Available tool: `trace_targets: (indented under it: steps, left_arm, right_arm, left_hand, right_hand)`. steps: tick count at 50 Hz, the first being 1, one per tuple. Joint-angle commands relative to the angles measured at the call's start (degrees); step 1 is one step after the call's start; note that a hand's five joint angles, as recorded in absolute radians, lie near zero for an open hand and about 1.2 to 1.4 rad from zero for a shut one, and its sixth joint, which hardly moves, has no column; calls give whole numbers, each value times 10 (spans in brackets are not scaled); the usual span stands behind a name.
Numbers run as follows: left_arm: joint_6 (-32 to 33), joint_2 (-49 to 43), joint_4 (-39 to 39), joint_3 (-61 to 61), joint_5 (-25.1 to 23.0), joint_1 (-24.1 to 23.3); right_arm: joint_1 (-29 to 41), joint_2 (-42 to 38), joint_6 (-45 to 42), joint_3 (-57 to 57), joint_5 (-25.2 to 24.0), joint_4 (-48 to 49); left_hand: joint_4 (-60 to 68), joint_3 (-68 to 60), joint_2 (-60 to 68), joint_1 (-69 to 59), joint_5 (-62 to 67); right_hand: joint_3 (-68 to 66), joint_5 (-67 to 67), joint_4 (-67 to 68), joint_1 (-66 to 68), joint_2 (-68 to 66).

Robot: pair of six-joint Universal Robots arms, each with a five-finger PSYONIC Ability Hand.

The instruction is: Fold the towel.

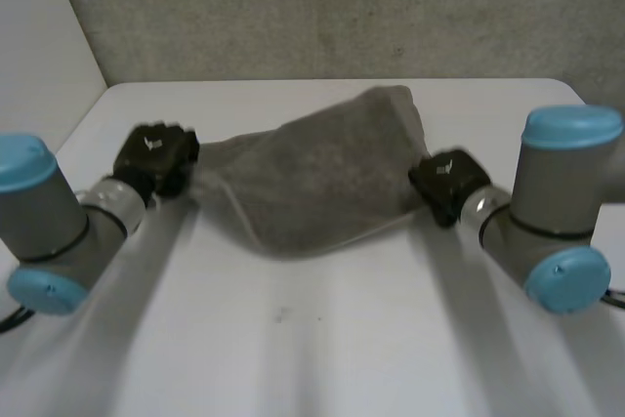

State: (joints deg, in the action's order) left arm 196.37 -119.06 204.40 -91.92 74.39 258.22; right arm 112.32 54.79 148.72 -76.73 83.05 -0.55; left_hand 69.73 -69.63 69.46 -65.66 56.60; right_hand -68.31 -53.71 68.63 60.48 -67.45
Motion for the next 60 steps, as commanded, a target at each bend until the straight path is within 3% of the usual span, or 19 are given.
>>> trace_targets:
  steps: [1,5,10,13,24,30,34,40,53,60]
  left_arm:
    - [88,31,1,-74,0,5]
    - [89,66,-1,-93,0,5]
    - [89,106,-20,-114,-1,3]
    - [89,130,-37,-123,-1,3]
    - [90,142,-59,-148,-1,11]
    - [90,149,-68,-151,-2,11]
    - [90,158,-74,-152,-2,7]
    - [90,161,-74,-152,-2,4]
    - [90,153,-74,-152,-22,7]
    - [89,152,-74,-152,-22,7]
  right_arm:
    - [-8,1,4,-47,-3,-27]
    - [-10,36,10,-65,-24,-52]
    - [-32,94,71,-94,-75,-60]
    - [-50,120,87,-98,-91,-60]
    - [-124,127,84,-102,-101,-50]
    - [-169,110,61,-133,-148,-26]
    - [-197,97,53,-160,-201,-11]
    - [-207,68,62,-177,-236,18]
    - [-199,20,131,-165,-238,100]
    - [-189,-1,141,-147,-233,107]
  left_hand:
    - [103,-104,105,-143,134]
    - [58,-58,60,-98,89]
    - [-137,136,-134,96,-106]
    - [-180,179,-177,139,-148]
    - [-178,177,-175,137,-147]
    - [-216,215,-214,176,-185]
    - [-284,283,-281,243,-253]
    - [-307,307,-305,267,-276]
    - [-299,298,-296,258,-268]
    - [-297,296,-295,257,-266]
  right_hand:
    - [-117,-163,114,195,-125]
    - [-117,-163,114,195,-125]
    - [212,166,-215,-133,203]
    - [281,235,-284,-202,272]
    - [396,350,-399,-317,387]
    - [471,425,-474,-393,463]
    - [465,419,-468,-386,456]
    - [446,400,-449,-368,438]
    - [295,249,-298,-216,286]
    - [276,230,-279,-198,268]
